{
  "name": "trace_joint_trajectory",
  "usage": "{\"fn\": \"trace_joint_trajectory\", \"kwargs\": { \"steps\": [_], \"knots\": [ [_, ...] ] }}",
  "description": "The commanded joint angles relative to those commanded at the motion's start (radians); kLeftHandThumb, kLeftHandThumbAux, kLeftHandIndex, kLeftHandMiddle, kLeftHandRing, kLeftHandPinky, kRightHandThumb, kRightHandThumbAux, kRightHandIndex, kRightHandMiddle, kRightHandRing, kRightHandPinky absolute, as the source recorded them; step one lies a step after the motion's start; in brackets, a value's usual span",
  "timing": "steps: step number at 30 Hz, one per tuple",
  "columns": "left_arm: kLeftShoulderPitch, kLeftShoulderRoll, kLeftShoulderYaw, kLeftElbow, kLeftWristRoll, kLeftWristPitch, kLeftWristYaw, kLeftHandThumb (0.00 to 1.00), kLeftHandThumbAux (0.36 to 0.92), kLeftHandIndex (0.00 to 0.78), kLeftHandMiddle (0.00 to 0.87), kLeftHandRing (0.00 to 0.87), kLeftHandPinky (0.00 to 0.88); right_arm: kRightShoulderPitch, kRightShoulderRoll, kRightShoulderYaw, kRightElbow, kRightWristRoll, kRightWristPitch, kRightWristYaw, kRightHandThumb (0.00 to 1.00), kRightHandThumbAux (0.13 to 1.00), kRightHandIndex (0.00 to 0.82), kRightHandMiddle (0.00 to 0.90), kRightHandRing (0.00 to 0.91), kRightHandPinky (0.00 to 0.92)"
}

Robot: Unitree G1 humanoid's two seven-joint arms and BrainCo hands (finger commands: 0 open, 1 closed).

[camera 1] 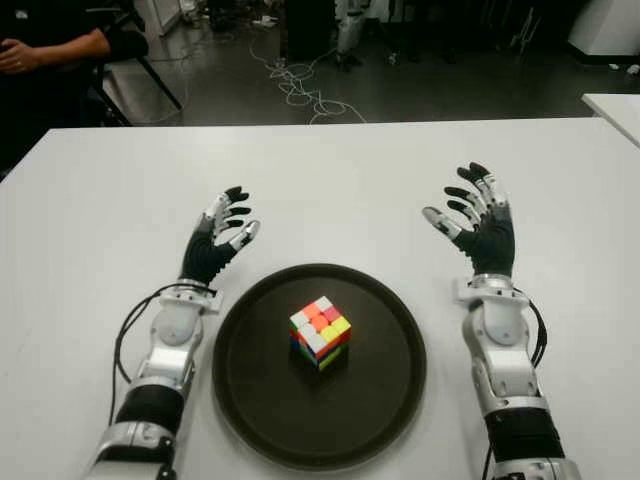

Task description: Pick up the Rubik's Cube and put it in the plate

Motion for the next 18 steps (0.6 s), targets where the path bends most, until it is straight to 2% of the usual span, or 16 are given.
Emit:
{"fn": "trace_joint_trajectory", "kwargs": {
  "steps": [8,18],
  "knots": [
    [0.005,-0.001,0.001,-0.008,-0.004,0.002,-0.002,0.168,0.570,0.143,0.197,0.213,0.203,-0.002,-0.019,0.010,0.039,-0.040,-0.049,-0.010,0.030,0.766,0.129,0.214,0.191,0.109],
    [0.003,-0.006,0.003,-0.005,-0.008,0.013,-0.005,0.165,0.570,0.138,0.188,0.202,0.204,-0.014,-0.035,0.014,0.085,-0.061,-0.085,-0.022,0.050,0.729,0.138,0.222,0.185,0.094]
  ]
}}
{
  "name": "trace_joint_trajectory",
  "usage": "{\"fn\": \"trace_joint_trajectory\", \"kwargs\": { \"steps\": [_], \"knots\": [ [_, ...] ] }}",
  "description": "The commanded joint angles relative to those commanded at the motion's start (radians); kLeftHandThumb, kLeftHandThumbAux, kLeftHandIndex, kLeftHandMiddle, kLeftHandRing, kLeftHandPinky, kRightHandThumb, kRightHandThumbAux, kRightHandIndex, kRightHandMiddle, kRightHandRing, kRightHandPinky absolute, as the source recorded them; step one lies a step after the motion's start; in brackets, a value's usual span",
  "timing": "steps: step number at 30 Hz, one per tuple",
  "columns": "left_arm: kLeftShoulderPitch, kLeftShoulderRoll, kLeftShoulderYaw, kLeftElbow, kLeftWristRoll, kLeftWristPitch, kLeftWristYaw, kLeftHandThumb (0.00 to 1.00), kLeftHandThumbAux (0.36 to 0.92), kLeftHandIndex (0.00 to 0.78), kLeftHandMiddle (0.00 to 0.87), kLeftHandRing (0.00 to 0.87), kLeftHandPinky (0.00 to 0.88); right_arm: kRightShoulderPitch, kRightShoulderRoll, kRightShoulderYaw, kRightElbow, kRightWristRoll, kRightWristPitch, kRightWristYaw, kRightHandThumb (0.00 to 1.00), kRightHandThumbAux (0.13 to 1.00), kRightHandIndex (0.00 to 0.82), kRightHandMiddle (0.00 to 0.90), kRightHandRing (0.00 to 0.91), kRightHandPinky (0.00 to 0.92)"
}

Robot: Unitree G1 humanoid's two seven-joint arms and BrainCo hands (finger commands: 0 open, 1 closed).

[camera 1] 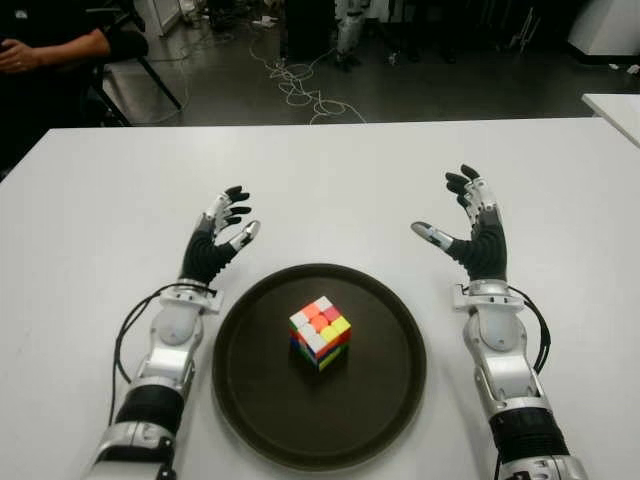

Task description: Pick up the Rubik's Cube and put it in the plate

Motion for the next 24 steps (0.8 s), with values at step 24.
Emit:
{"fn": "trace_joint_trajectory", "kwargs": {
  "steps": [24],
  "knots": [
    [0.000,-0.022,0.003,0.013,-0.003,-0.038,0.026,0.078,0.601,0.059,0.131,0.113,0.099,-0.030,-0.036,-0.003,0.066,0.018,-0.002,0.027,0.074,0.721,0.124,0.207,0.168,0.082]
  ]
}}
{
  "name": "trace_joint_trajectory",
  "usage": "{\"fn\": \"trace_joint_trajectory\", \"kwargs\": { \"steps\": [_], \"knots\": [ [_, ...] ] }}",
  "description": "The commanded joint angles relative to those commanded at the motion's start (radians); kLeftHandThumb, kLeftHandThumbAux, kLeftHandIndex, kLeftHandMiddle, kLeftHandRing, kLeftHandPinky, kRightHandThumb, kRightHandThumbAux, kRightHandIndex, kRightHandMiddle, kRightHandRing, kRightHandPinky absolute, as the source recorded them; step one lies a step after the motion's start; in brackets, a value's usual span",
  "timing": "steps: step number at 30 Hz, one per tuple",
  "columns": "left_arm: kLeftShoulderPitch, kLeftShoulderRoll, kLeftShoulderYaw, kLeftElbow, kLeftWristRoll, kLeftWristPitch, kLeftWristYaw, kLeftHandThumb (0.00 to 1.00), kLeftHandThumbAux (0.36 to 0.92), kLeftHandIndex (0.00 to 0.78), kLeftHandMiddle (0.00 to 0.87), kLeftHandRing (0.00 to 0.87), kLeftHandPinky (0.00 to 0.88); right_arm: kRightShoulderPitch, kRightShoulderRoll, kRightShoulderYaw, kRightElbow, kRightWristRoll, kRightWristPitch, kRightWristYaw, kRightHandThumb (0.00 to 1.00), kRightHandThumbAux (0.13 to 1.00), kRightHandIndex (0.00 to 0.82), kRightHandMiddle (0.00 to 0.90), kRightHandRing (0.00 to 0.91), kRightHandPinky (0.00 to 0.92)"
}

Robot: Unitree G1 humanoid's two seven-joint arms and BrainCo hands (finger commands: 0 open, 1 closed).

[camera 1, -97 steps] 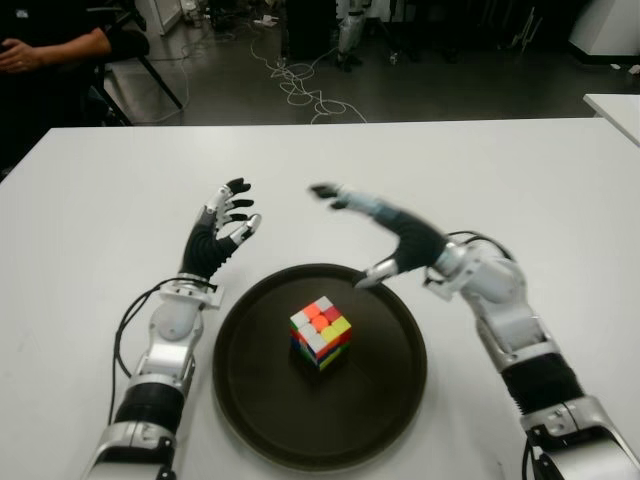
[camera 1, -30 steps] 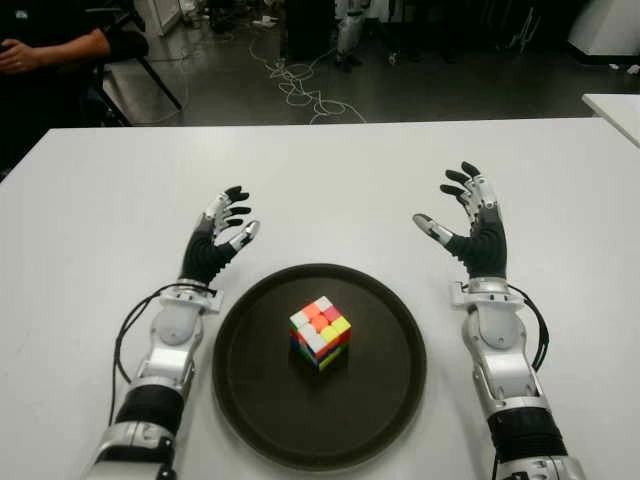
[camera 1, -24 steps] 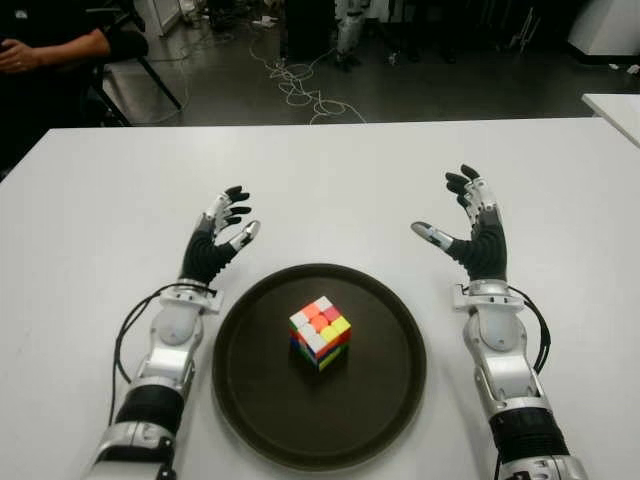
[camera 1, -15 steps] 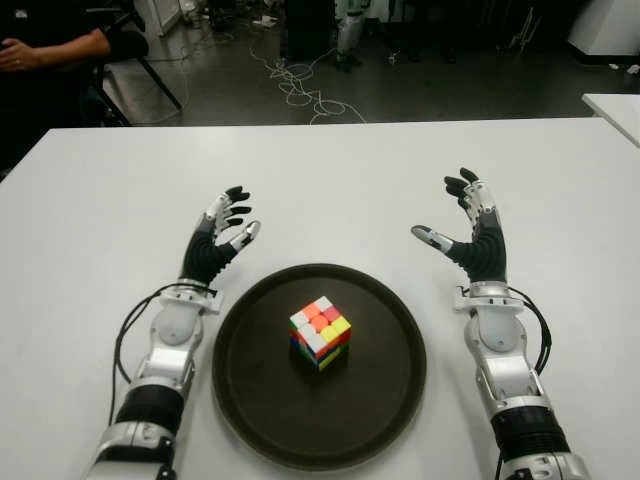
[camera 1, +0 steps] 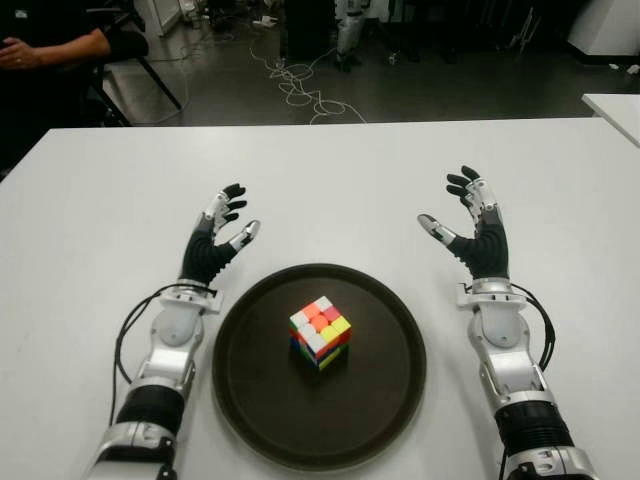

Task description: Pick up the Rubik's Cube and put it in the plate

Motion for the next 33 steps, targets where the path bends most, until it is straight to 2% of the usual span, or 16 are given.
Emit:
{"fn": "trace_joint_trajectory", "kwargs": {
  "steps": [13,20,33],
  "knots": [
    [-0.005,-0.028,0.020,-0.010,0.002,0.008,0.053,0.053,0.572,0.009,0.074,0.076,0.104,-0.019,-0.019,0.000,0.027,-0.011,-0.002,0.007,0.066,0.749,0.124,0.203,0.176,0.117],
    [-0.022,-0.041,0.032,0.004,0.006,0.022,0.093,0.056,0.556,0.012,0.070,0.072,0.108,-0.040,-0.032,-0.002,0.069,-0.008,-0.015,0.009,0.063,0.747,0.139,0.214,0.183,0.120],
    [-0.036,-0.044,0.028,0.014,0.041,0.025,0.161,0.046,0.563,0.021,0.057,0.051,0.072,-0.061,-0.039,-0.007,0.102,0.004,-0.026,0.019,0.079,0.746,0.132,0.213,0.184,0.138]
  ]
}}
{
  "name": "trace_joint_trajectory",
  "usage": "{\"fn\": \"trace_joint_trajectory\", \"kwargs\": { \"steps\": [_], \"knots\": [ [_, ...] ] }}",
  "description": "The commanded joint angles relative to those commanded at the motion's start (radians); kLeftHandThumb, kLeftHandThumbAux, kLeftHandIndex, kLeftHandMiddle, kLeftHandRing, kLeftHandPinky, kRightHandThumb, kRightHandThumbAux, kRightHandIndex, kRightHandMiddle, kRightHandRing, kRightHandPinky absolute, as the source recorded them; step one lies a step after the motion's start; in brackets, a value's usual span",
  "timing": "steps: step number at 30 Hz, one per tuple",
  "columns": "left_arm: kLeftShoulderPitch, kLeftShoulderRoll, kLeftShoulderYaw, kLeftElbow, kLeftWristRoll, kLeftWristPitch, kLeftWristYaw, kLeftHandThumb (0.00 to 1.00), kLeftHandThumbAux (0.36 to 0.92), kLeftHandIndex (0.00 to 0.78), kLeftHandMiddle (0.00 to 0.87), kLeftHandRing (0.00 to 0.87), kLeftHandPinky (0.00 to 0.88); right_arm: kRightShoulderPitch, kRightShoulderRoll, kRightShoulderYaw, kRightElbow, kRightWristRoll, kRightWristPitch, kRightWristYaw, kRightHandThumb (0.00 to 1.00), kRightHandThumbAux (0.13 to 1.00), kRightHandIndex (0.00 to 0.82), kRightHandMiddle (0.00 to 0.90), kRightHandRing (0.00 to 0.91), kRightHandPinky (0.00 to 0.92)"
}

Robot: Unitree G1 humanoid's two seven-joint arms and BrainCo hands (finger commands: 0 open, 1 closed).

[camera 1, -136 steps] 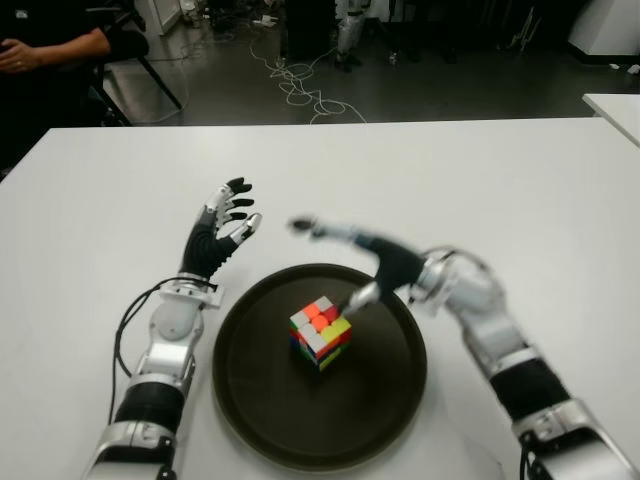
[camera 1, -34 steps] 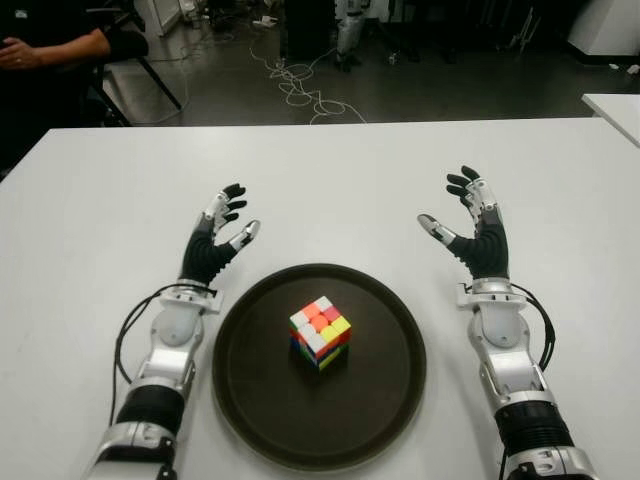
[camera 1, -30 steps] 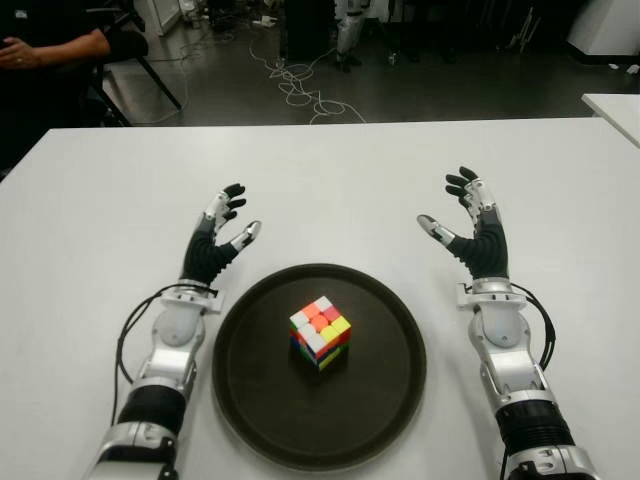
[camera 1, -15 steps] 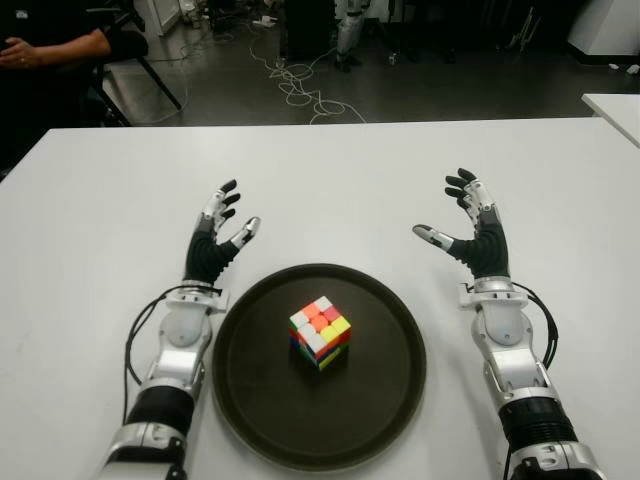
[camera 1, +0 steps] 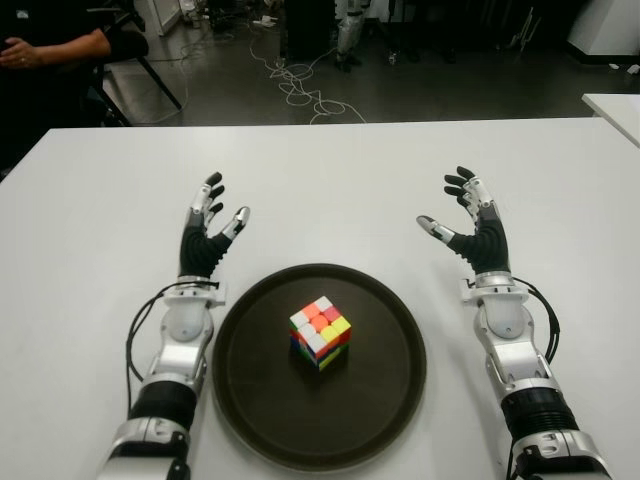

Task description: Pick up the Rubik's Cube and put it in the plate

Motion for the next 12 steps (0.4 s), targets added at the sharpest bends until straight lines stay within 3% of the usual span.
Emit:
{"fn": "trace_joint_trajectory", "kwargs": {
  "steps": [12],
  "knots": [
    [0.008,0.011,-0.004,-0.012,-0.010,-0.001,-0.028,0.034,0.590,0.013,0.046,0.028,0.052,0.005,0.004,0.006,-0.011,-0.011,0.002,-0.007,0.067,0.762,0.138,0.218,0.195,0.158]
  ]
}}
